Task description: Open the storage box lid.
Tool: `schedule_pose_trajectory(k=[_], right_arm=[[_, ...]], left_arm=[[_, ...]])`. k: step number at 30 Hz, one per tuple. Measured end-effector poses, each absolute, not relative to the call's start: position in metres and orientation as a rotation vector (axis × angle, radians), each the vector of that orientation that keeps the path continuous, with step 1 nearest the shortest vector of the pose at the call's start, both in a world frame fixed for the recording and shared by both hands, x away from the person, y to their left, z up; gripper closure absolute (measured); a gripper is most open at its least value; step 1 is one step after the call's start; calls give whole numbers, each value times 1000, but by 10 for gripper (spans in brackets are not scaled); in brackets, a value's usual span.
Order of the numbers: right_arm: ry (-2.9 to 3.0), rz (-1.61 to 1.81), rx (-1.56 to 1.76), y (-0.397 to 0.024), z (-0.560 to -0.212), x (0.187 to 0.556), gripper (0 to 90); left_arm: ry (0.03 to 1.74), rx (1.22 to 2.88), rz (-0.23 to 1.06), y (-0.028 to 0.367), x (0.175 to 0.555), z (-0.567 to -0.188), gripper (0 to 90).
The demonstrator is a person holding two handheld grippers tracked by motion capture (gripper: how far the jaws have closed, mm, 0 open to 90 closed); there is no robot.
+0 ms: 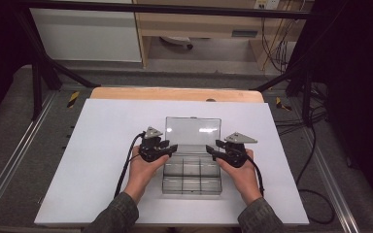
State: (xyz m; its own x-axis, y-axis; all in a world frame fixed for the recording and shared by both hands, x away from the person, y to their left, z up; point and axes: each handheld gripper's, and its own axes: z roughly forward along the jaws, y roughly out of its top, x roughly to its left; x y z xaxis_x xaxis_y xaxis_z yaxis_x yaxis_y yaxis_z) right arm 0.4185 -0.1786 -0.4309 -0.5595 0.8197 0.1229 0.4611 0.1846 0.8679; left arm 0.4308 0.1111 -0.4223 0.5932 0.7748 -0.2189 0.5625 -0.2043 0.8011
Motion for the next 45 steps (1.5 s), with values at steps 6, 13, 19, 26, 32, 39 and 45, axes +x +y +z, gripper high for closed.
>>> schedule_pose_trajectory(k=[6,13,19,26,32,39,45], right_arm=[[2092,1324,1229,-178,-431,418,494],[2091,1325,1237,-178,-432,418,476],[2080,1305,1217,-181,-430,415,303],[1989,1308,1226,-193,-418,407,170],[1949,1289,1215,-201,-411,400,103],[1915,1323,1175,-210,-407,392,52],[1897,1344,1146,-220,-410,382,52]], left_arm=[[1073,1898,286,109,434,-422,550],[1078,1905,299,108,434,-422,539],[1081,1905,456,112,424,-415,466],[1099,1836,462,136,415,-410,360],[1103,1828,525,149,405,-400,226],[1086,1875,590,149,385,-395,104],[1090,1884,634,164,372,-397,101]])
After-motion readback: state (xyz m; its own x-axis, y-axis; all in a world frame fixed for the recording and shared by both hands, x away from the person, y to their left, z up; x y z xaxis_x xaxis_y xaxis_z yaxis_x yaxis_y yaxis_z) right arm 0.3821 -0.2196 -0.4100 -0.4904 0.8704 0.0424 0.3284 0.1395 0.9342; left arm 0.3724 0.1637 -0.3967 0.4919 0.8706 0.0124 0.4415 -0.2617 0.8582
